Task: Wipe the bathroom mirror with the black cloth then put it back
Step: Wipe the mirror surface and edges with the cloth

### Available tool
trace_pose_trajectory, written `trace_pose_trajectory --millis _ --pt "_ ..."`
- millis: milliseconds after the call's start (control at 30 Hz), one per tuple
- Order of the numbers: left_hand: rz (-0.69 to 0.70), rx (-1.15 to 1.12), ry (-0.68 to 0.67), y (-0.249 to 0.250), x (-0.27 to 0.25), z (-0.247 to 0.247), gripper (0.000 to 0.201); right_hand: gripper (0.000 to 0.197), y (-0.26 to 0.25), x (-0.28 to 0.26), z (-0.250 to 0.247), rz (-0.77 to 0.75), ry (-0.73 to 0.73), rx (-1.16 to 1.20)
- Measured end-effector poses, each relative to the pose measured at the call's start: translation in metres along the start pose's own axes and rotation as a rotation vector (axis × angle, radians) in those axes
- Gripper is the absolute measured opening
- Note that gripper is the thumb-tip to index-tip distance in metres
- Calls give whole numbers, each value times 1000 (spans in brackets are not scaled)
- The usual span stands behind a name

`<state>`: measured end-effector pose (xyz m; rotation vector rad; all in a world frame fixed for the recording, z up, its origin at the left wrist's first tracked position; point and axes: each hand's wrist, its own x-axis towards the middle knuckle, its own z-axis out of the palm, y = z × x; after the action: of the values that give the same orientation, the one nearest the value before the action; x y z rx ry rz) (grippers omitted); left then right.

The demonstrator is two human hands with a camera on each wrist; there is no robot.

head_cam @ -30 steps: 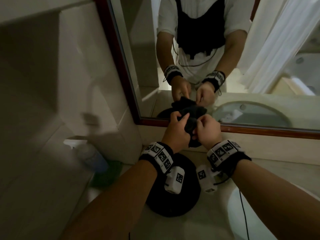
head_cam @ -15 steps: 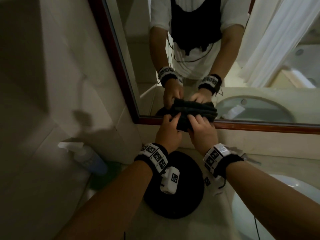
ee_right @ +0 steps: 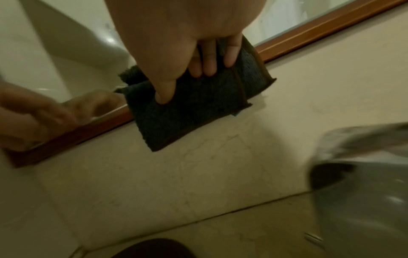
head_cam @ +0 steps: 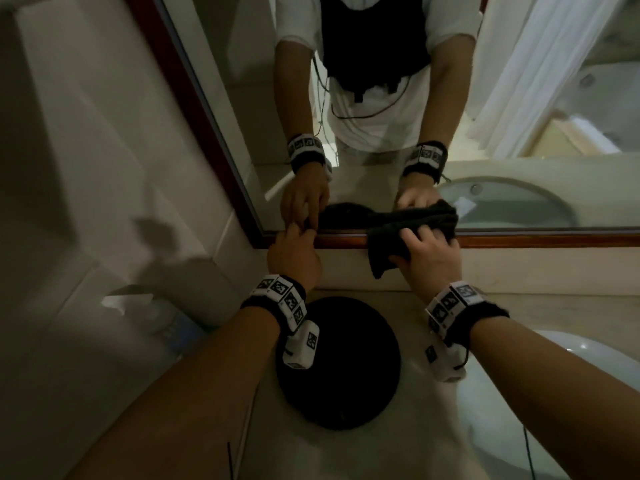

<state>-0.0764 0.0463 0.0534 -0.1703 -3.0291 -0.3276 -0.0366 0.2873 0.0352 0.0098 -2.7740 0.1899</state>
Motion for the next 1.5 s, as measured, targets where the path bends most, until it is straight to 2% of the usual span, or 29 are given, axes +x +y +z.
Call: trace_pose_trajectory --millis 133,267,333,633,733,867,1000,1100,1233,1333,1500 --pt "22 80 15 5 9 -7 28 34 18 -5 1 -9 108 22" --pt "55 135 10 5 13 -6 24 39 19 -10 13 -33 180 18" --pt "60 152 13 4 14 -7 23 32 15 -8 17 -45 195 6" --pt "131 219 -30 0 15 -9 18 20 -34 9 26 -11 221 69" --pt "160 173 43 0 16 -10 8 16 -68 16 35 -46 205 97" --pt "147 57 28 -4 13 -2 14 11 -84 20 42 -55 259 150" --pt "117 111 48 -3 18 -2 21 6 -66 18 35 -100 280 171" --pt "100 195 23 -4 23 -2 23 10 -41 11 27 -63 260 190" --pt "100 270 -9 -2 26 -2 21 20 10 4 13 63 156 190" --pt "91 318 -18 0 27 -1 20 17 35 1 -1 179 21 178" --pt "79 336 -52 1 24 -2 22 20 51 0 -12 340 -20 176"
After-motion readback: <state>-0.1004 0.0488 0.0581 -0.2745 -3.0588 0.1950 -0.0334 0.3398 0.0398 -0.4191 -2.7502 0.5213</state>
